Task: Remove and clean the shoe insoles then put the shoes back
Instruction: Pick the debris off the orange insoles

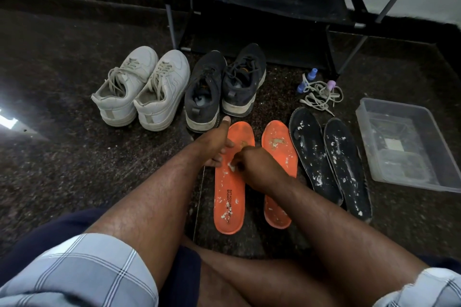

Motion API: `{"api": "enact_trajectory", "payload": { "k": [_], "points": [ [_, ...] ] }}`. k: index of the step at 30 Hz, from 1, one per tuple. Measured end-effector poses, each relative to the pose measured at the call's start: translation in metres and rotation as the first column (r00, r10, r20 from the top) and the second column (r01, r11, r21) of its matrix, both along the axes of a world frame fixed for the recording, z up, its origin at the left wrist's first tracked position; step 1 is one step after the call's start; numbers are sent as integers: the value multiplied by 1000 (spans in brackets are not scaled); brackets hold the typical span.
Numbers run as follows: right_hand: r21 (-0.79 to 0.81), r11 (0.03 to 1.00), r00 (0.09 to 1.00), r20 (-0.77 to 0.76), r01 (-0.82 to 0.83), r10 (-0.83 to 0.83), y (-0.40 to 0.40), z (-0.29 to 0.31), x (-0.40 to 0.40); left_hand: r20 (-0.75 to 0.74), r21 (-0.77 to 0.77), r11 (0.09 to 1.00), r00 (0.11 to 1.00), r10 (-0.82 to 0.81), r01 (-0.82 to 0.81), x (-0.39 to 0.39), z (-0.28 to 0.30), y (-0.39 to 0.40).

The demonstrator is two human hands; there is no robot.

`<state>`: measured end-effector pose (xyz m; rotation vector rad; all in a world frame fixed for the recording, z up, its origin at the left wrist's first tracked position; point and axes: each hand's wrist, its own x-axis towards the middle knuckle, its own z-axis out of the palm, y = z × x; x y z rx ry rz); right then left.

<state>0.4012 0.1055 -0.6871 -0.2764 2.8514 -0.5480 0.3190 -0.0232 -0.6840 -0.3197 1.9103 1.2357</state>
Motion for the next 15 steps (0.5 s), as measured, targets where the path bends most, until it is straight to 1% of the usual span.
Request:
{"api": "enact_trajectory", "payload": {
  "k": [2, 3, 5, 7, 9, 10, 11, 13, 15],
  "points": [
    [-30, 1000, 996, -84, -4, 2, -6, 1, -2, 19, 24, 1000, 1000, -5, 5, -1, -2, 1],
    [-63, 997, 996, -90, -33, 27, -11, 2, -1, 30, 34, 999, 1000, -5, 3, -2, -3, 1],
    [-65, 992, 988, -110, -112, 105, -21, -2, 3, 39, 40, 999, 999, 0, -2, -3, -4, 2],
    [2, 987, 981, -105, -162, 161, -25, -5, 7, 32, 30, 1000, 999, -2, 1, -4, -4, 2],
    [81, 977, 979, -51, -195, 200, -25, -3, 8, 18, 18, 1000, 1000, 3, -3, -4, -5, 3],
    [92, 974, 977, -37, -205, 209, -25, 0, 8, 13, 18, 1000, 1000, 3, -3, -4, -6, 3],
    [99, 976, 979, -45, -196, 201, -23, 0, 7, 12, 23, 1000, 1000, 0, -1, -5, -6, 4],
    [94, 989, 986, -105, -118, 128, -19, -3, 4, 14, 40, 999, 1000, 5, -5, -5, -7, 3],
    [110, 988, 987, -109, -110, 122, -20, -6, 4, 14, 39, 999, 1000, 11, -11, -5, -9, 3]
  ]
}}
